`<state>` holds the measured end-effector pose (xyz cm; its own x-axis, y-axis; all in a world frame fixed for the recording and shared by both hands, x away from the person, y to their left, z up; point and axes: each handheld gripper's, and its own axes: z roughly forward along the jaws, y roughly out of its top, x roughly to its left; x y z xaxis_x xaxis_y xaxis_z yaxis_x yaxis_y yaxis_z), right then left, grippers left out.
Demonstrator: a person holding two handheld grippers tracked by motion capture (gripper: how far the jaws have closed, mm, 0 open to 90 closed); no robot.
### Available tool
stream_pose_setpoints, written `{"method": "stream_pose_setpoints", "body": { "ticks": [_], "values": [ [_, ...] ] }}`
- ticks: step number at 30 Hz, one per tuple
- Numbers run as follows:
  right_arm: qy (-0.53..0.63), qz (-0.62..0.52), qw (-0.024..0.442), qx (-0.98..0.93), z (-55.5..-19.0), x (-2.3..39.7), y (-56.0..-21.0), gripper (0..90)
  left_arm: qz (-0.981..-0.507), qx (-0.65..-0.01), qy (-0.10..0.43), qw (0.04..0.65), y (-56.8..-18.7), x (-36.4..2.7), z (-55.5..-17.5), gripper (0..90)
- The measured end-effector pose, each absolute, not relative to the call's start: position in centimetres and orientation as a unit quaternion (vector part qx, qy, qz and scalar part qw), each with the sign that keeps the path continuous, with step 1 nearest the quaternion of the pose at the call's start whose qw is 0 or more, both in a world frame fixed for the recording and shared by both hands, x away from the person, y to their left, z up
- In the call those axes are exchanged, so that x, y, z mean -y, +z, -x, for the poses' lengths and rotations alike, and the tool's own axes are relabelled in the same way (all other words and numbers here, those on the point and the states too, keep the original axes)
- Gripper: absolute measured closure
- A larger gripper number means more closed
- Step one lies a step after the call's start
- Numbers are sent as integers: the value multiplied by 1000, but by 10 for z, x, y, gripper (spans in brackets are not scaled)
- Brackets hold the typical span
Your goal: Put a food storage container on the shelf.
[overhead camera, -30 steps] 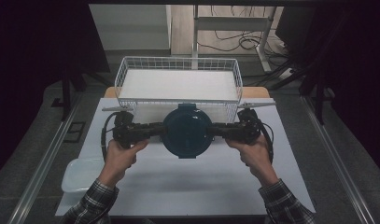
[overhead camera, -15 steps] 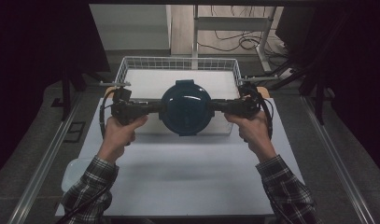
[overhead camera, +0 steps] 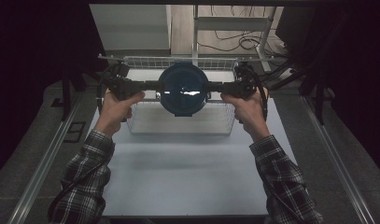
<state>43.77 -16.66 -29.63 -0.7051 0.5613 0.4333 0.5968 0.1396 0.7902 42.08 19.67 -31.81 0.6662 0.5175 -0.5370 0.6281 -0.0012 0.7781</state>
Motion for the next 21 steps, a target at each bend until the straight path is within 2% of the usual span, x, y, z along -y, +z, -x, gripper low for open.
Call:
{"method": "stream_pose_setpoints", "body": {
  "ticks": [5,21],
  "values": [
    [-530,386,15,755,-452,160,-295,557,-706,-411,-50,574,-318,-203,-435,568],
    [-528,407,26,745,-482,146,-293,547,-664,-437,-51,604,-326,-214,-458,561]
  ]
}}
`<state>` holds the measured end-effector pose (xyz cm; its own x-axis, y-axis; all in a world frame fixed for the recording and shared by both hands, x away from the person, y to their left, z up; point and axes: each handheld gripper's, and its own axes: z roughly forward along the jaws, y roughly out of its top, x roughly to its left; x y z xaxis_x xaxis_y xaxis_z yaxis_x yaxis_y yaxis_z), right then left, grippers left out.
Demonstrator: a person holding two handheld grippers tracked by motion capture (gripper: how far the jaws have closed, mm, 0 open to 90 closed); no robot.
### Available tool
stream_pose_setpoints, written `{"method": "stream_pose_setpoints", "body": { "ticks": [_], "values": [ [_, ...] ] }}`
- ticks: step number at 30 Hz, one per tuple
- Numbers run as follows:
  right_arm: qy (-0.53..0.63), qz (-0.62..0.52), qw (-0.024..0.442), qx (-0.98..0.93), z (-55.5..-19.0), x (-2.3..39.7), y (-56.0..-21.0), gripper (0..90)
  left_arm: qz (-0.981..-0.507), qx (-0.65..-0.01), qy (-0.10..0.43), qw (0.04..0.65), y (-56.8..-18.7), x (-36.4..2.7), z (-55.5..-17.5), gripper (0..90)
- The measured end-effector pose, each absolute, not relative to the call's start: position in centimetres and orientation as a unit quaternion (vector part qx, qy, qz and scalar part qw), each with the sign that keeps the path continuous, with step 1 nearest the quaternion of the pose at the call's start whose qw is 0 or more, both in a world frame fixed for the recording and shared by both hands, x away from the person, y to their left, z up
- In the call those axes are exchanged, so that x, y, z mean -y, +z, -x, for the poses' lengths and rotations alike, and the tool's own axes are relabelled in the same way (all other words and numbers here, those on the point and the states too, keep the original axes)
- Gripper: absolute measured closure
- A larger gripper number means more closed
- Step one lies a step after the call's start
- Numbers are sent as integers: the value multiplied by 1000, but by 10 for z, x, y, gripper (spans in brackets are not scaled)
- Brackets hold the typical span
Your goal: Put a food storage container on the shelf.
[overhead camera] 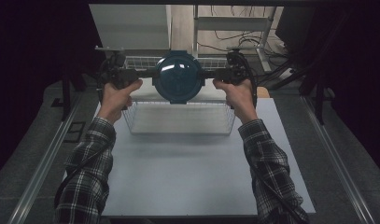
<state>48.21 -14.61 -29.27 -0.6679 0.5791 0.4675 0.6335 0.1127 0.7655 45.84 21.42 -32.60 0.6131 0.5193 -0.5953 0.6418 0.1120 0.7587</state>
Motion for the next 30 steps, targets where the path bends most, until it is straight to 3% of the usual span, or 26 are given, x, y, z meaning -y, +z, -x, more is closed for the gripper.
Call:
{"method": "stream_pose_setpoints", "body": {
  "ticks": [16,18,20,21,26,30],
  "values": [
    [-536,424,42,729,-498,144,-299,517,-637,-460,-72,614,-341,-217,-471,543],
    [-505,432,-5,747,-500,140,-299,530,-643,-475,-69,596,-344,-212,-475,504],
    [-499,434,-9,750,-501,139,-301,548,-638,-466,-71,609,-346,-213,-475,593],
    [-510,428,2,746,-502,140,-303,603,-644,-471,-56,600,-344,-212,-474,596],
    [-502,416,-46,757,-497,135,-299,597,-655,-482,18,582,-331,-208,-464,591],
    [-504,405,-94,757,-483,143,-291,666,-666,-475,73,571,-319,-214,-445,678]
  ]
}}
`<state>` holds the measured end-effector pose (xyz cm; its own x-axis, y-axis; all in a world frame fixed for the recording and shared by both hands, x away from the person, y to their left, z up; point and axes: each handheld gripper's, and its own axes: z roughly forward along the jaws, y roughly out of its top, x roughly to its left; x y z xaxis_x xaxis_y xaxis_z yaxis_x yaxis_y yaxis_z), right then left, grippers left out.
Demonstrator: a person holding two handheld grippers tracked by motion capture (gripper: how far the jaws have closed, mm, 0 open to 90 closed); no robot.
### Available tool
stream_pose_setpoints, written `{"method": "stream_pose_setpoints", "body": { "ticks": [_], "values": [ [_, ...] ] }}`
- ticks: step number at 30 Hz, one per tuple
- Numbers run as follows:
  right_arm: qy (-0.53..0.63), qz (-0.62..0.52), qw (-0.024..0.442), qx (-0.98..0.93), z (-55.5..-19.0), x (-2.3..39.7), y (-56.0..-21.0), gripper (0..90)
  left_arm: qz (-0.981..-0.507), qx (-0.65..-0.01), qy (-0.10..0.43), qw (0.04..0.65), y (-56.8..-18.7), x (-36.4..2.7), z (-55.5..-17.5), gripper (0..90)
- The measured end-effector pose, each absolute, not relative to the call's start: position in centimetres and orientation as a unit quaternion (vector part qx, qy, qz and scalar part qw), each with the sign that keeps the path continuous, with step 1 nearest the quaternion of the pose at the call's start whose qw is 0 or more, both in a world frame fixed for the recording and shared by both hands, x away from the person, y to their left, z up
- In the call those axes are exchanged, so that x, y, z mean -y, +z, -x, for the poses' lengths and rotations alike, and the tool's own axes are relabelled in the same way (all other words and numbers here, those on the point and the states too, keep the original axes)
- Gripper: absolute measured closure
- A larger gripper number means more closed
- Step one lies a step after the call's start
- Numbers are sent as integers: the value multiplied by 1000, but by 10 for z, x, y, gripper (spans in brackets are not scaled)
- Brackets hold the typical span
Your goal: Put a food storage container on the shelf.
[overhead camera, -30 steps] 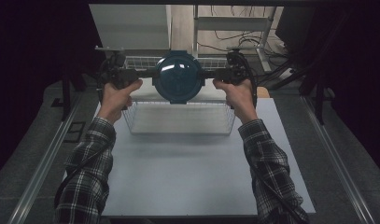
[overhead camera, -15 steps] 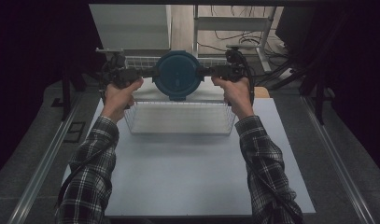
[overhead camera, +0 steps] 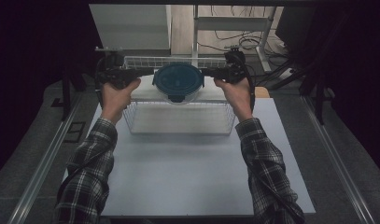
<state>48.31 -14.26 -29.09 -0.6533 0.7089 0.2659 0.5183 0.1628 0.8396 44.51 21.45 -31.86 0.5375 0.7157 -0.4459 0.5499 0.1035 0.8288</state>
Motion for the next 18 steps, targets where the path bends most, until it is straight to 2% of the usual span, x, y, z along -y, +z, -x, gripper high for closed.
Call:
{"method": "stream_pose_setpoints", "body": {
  "ticks": [4,5,7,10,15,18],
  "values": [
    [505,-381,128,-764,-463,150,-286,848,-687,-459,110,552,-313,-213,-425,801],
    [503,-370,138,-769,-456,151,-286,884,-705,-444,139,535,-315,-210,-410,852],
    [497,-356,144,-778,-446,152,-290,890,-719,-436,145,521,-321,-204,-402,895],
    [491,-353,143,-783,-438,153,-297,890,-727,-430,147,514,-328,-198,-397,896],
    [486,-337,117,-798,-430,145,-316,890,-738,-427,153,500,-335,-184,-397,896],
    [475,-339,126,-802,-432,138,-317,890,-734,-437,163,493,-334,-183,-401,896]
  ]
}}
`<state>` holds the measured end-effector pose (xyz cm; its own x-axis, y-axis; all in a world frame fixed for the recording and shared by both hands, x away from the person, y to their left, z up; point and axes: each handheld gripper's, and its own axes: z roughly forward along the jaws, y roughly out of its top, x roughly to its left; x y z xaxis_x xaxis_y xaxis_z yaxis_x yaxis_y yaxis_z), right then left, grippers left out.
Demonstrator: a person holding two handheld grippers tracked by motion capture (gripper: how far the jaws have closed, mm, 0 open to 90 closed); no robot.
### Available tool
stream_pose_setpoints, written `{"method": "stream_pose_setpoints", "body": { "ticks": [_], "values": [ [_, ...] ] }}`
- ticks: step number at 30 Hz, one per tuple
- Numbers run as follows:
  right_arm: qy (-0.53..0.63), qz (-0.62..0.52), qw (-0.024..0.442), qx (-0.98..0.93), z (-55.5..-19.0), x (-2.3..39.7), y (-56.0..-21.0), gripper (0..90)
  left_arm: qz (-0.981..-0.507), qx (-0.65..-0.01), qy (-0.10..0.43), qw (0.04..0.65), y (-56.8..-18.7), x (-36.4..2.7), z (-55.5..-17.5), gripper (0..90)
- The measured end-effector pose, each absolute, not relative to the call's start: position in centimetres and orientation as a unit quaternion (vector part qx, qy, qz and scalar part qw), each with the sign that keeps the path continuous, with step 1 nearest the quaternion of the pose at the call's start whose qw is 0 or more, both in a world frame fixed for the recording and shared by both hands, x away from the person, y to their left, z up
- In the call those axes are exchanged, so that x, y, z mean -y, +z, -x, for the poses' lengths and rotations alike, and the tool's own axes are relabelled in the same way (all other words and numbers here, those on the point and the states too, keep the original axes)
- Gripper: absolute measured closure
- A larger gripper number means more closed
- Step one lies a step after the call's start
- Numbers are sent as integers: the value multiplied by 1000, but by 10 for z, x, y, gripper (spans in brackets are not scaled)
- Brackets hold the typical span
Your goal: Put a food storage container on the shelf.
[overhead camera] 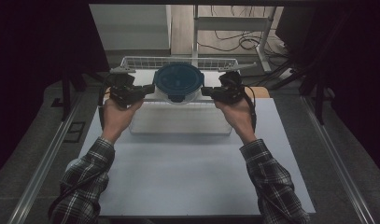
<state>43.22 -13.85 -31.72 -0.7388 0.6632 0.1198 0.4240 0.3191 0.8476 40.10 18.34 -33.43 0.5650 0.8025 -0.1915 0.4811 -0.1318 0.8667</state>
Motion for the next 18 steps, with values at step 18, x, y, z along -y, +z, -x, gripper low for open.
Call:
{"method": "stream_pose_setpoints", "body": {
  "ticks": [18],
  "values": [
    [468,-374,139,-789,-463,125,-322,890,-720,-456,185,489,-327,-180,-425,895]
  ]
}}
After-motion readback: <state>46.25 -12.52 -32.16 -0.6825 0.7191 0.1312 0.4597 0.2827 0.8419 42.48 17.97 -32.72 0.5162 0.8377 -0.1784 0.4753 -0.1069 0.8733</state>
